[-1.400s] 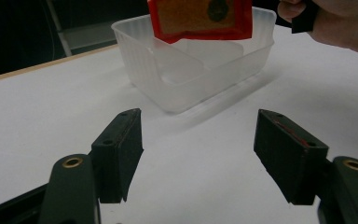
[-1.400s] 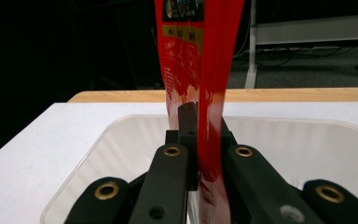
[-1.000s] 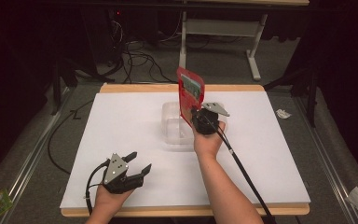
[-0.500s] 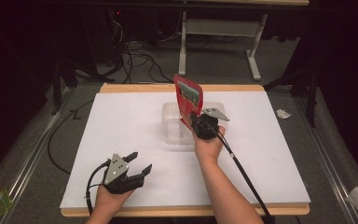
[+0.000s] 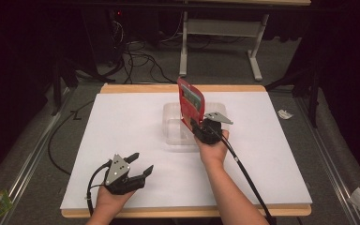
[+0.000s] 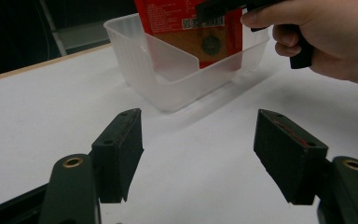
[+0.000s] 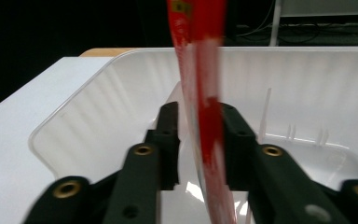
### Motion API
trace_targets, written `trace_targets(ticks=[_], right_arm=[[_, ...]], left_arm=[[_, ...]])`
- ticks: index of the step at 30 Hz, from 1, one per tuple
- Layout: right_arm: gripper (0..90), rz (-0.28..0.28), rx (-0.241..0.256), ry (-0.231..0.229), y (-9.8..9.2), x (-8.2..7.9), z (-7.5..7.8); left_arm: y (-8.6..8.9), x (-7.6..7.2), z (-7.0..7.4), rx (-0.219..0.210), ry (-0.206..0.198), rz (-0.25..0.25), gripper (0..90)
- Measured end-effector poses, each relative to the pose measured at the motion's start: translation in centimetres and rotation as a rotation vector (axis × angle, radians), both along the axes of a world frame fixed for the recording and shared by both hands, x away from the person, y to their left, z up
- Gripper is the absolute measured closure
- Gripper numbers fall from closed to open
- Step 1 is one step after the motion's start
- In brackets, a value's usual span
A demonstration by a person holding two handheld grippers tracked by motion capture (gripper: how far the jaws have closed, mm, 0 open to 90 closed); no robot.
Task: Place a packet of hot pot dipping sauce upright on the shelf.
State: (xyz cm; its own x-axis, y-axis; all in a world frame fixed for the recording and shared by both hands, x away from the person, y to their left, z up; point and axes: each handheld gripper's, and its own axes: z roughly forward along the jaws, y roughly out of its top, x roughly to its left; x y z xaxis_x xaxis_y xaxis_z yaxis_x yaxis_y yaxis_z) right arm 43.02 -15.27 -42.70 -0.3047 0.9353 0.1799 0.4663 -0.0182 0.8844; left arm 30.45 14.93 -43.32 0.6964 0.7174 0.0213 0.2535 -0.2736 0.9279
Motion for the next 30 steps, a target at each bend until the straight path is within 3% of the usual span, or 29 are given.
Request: trace_targets(ticks=[5, 10, 20, 25, 30], right_arm=[[46.7, 0.059, 0.012, -0.014, -0.6, -0.4, 0.8], [28.1, 0.103, -0.019, -0.035, -1.0, -1.7, 1.7], [19.7, 0.186, -0.03, -0.055, -5.1, -6.5, 2.6], [17.9, 0.195, -0.038, -0.065, -8.6, -9.7, 2.5], [15.2, 0.191, -0.078, -0.068, -11.9, -12.8, 1.8]], left_arm=[[0.0, 0.1, 0.0, 0.005, 0.0, -0.006, 33.4], [0.0, 0.2, 0.0, 0.006, 0.001, -0.008, 33.3], [-0.3, 0.2, -0.3, 0.011, 0.008, -0.016, 33.2], [-0.4, 0.2, -0.4, 0.006, 0.017, -0.017, 33.2], [-0.6, 0.2, -0.6, 0.006, 0.027, -0.014, 33.0]])
